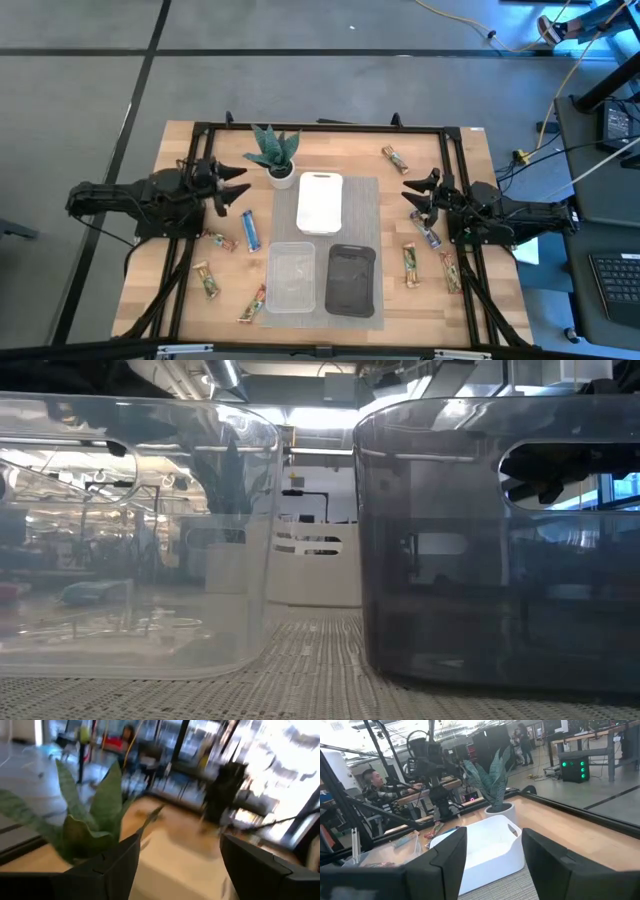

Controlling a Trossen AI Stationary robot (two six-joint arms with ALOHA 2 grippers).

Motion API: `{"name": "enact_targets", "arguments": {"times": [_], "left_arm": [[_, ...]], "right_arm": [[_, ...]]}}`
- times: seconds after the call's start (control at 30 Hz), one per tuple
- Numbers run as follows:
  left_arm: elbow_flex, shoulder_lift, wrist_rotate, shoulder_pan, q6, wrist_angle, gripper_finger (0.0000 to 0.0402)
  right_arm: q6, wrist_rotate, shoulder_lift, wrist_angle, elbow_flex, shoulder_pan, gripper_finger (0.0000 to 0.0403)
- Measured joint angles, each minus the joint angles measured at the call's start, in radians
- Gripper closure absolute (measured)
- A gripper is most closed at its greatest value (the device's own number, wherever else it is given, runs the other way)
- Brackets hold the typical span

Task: Pick and place Granola Bars by type
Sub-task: Put the left blue granola bar into the white bin

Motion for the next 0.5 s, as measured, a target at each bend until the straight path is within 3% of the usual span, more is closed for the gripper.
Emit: {"name": "enact_targets", "arguments": {"times": [0.27, 0.5], "left_arm": [[0.364, 0.331, -0.017, -0.008, 0.122, -0.295, 0.0135], [0.686, 0.576, -0.113, -0.056, 0.113, -0.584, 0.0135]], "right_arm": [[0.000, 0.000, 0.000, 0.000, 0.000, 0.000, 0.0210], [0.000, 0.000, 0.000, 0.000, 0.000, 0.000, 0.0210]]}}
